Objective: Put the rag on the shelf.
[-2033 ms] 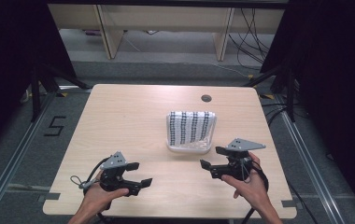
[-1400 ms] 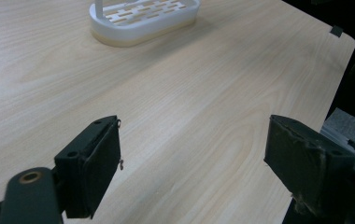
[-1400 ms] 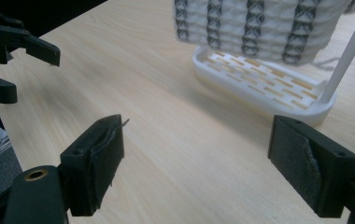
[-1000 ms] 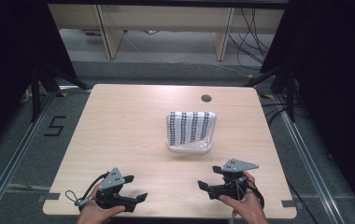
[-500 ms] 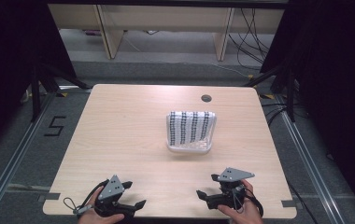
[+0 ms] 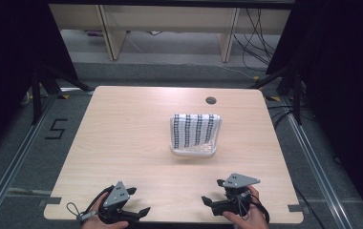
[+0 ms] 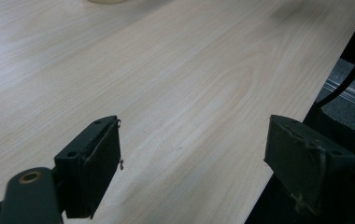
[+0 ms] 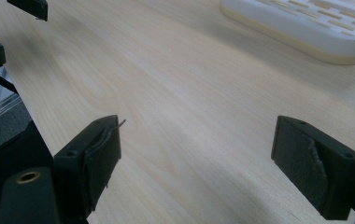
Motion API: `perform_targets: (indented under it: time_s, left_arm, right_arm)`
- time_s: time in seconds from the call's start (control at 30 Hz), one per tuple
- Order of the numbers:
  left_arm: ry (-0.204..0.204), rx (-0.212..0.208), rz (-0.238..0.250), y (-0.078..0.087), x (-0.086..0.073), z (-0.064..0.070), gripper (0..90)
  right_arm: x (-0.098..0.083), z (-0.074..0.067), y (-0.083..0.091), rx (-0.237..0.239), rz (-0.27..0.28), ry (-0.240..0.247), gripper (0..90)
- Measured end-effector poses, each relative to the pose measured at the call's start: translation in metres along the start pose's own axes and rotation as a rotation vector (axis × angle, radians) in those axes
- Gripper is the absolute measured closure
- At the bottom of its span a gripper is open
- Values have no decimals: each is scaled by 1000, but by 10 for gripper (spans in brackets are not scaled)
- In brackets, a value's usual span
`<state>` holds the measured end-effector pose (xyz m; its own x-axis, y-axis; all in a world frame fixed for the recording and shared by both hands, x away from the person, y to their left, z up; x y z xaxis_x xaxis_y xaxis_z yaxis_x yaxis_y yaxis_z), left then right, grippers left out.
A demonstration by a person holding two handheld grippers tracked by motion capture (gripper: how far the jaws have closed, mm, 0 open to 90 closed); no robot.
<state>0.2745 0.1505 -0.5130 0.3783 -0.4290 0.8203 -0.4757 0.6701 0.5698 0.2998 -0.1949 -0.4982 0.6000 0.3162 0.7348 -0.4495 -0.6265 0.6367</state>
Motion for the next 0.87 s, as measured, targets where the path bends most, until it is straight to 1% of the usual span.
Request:
perform_targets:
  time_s: [0.03, 0.07, 0.1, 0.13, 0.2, 0.23, 0.3, 0.33, 0.37, 0.4, 0.43, 0.47, 0.5, 0.57, 0.63, 0.67, 0.7, 0.73, 0.77, 0.8, 0.83, 0.87]
  left_arm:
    - [-14, -2, -5, 0, 0, -1, 176]
    - [-17, 3, -12, 1, 0, -2, 176]
    - [8, 4, -10, 0, -1, -1, 176]
    - [-4, 3, -9, 1, 0, -1, 176]
    - [5, 1, -4, 0, -1, -1, 176]
    - [-4, 0, 0, 0, 0, -1, 176]
    - [2, 5, -6, 0, 0, 0, 176]
    - [-1, 3, -7, 0, 0, 0, 176]
    - [0, 4, -7, 0, 0, 0, 176]
    - [2, -1, 3, -1, 0, 0, 176]
    - [2, -1, 3, -1, 0, 0, 176]
    - [-3, -1, -2, -1, 0, 0, 176]
    - [-4, 3, -11, 0, 0, 0, 176]
    - [1, 4, -7, 0, 0, 0, 176]
    - [0, 5, -6, 0, 0, 0, 176]
    - [0, 4, -5, 0, 0, 0, 176]
    - [0, 5, -7, 0, 0, -1, 176]
    - [2, 2, -8, 0, -1, -1, 176]
    - [-3, 2, -23, 1, 0, -1, 176]
    - [-12, 5, -33, 1, -1, -2, 176]
    - [-9, 4, -33, 1, -1, -2, 176]
    - [8, 1, -9, -1, -1, -2, 176]
  right_arm:
    - [0, -1, 0, 0, -3, -11, 169]
    - [1, 1, 0, -12, 5, 20, 169]
    - [1, 1, 0, -12, 5, 22, 169]
    - [0, 0, 0, -8, 3, 15, 169]
    - [0, 0, -2, 0, 8, 19, 170]
    - [0, 1, -2, 4, 9, 24, 170]
    - [0, 0, -2, 23, -6, 12, 169]
    - [0, 1, -3, 24, -6, 20, 170]
    - [0, 1, -2, 23, -5, 22, 169]
    - [0, 0, -2, 0, 3, 22, 170]
    - [0, 0, -2, 3, 9, 35, 170]
    - [0, 0, -1, -12, 5, 34, 170]
    - [0, 0, -1, -12, 5, 34, 170]
    - [0, 0, -1, -12, 5, 35, 170]
    - [-1, 0, -2, 7, -1, 19, 170]
    - [-1, 0, -2, 3, -2, 12, 170]
    - [-1, 1, -2, -4, 2, 25, 170]
    - [-1, 0, -2, -6, 2, 8, 170]
    - [0, 1, -2, 5, 5, 18, 170]
    - [0, 1, -2, 5, 5, 15, 170]
    - [0, 1, -2, 5, 1, 15, 170]
    - [0, 1, -2, 5, 1, 15, 170]
Point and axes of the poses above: each handheld gripper's, and its own axes: y roughly backward along the jaws, x roughly out of its top, z roughly to its right, the point moved 2 cm from there along -y, roughly forward along the jaws, and after that the axes turned 5 degrees about -y, right-handed, at the moved point
